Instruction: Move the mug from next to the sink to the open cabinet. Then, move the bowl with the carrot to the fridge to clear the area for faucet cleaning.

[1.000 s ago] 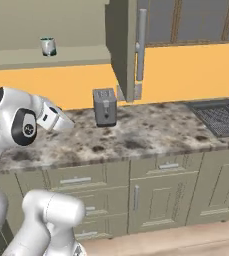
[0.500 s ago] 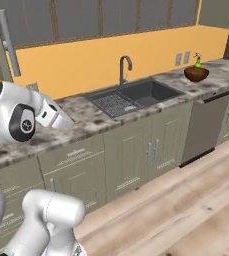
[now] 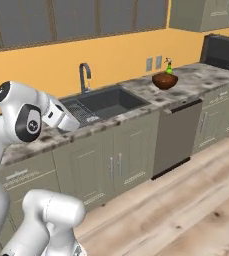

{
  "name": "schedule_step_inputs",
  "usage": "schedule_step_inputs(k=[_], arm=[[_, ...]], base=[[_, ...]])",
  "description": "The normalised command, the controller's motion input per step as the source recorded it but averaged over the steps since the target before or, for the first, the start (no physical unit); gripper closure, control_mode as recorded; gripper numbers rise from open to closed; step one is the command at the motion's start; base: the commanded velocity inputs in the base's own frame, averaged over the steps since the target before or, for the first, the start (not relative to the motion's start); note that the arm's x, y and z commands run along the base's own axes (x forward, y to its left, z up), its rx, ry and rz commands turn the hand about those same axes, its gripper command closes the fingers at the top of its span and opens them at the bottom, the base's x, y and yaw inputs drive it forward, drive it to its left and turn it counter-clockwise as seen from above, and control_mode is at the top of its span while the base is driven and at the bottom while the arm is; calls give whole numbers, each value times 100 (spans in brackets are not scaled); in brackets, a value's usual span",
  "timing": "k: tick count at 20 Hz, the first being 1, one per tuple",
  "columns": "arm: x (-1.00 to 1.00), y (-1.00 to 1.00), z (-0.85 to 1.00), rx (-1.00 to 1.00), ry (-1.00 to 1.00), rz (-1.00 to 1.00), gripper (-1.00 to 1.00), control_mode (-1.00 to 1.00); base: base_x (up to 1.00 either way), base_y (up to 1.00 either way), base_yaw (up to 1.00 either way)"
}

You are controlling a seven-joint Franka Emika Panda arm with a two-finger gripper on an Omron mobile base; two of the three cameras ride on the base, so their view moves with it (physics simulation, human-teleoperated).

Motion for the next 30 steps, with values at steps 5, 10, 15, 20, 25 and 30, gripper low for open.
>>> schedule_step_inputs(k=[5, 10, 15, 20, 25, 30], arm=[[0, 0, 0, 0, 0, 0, -100, 100], [0, 0, 0, 0, 0, 0, -100, 100], [0, 0, 0, 0, 0, 0, -100, 100], [0, 0, 0, 0, 0, 0, -100, 100], [0, 0, 0, 0, 0, 0, -100, 100], [0, 0, 0, 0, 0, 0, -100, 100]], base=[[100, -100, 0], [100, -100, 0], [100, -100, 0], [100, -95, 0], [100, -91, 0], [100, -63, 39]])
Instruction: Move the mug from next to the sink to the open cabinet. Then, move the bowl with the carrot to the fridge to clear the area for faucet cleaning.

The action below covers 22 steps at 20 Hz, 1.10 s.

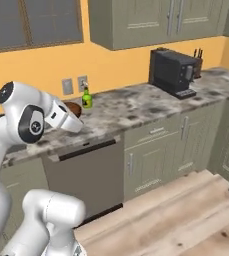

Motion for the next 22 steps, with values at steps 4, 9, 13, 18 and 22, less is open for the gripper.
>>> schedule_step_inputs(k=[4, 9, 13, 18, 22], arm=[[0, 0, 0, 0, 0, 0, -100, 100], [0, 0, 0, 0, 0, 0, -100, 100], [0, 0, 0, 0, 0, 0, -100, 100], [0, 0, 0, 0, 0, 0, -100, 100], [0, 0, 0, 0, 0, 0, -100, 100]], base=[[93, -44, 56], [39, -4, 81], [8, -31, 68], [39, -64, 13], [41, -98, 14]])
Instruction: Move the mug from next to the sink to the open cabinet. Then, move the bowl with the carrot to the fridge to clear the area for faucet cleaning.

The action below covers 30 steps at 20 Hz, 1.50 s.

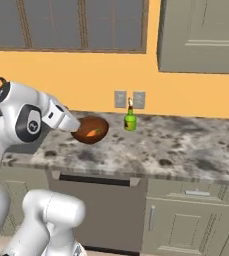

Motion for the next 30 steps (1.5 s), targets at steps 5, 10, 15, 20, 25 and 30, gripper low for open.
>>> schedule_step_inputs(k=[5, 10, 15, 20, 25, 30], arm=[[0, 0, 0, 0, 0, 0, -100, 100], [17, -21, -13, 16, 13, 11, -100, -100], [18, -54, -65, 54, 49, 30, -100, -100], [63, -17, -67, 40, 45, 32, -100, -100], [55, 41, -67, 3, 28, 6, -100, -100], [43, 31, -92, -3, 20, 9, -100, -100]], base=[[90, -31, 16], [54, -13, 14], [0, 0, 0], [0, 0, 0], [0, 0, 0], [0, 0, 0]])
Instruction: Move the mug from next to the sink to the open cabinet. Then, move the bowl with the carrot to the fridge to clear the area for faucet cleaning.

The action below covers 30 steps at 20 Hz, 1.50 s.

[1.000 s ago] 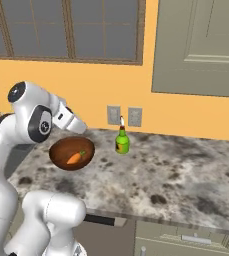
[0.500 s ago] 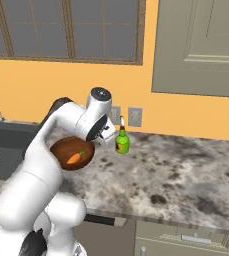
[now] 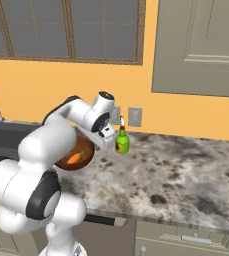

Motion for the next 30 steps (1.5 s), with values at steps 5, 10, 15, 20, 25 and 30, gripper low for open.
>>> schedule_step_inputs(k=[5, 10, 15, 20, 25, 30], arm=[[2, 0, -72, -3, 1, 7, -100, -100], [0, 19, -33, -2, 0, 7, -100, -100], [10, 14, -41, -9, -6, 7, -100, -100], [5, -4, -35, 0, 0, 6, -100, -100], [27, 6, -23, 1, -1, 3, 100, -100], [0, 0, 0, 0, 0, 0, 100, -100]], base=[[0, 0, 0], [0, 0, 0], [0, 0, 0], [0, 0, 0], [0, 0, 0], [0, 0, 0]])
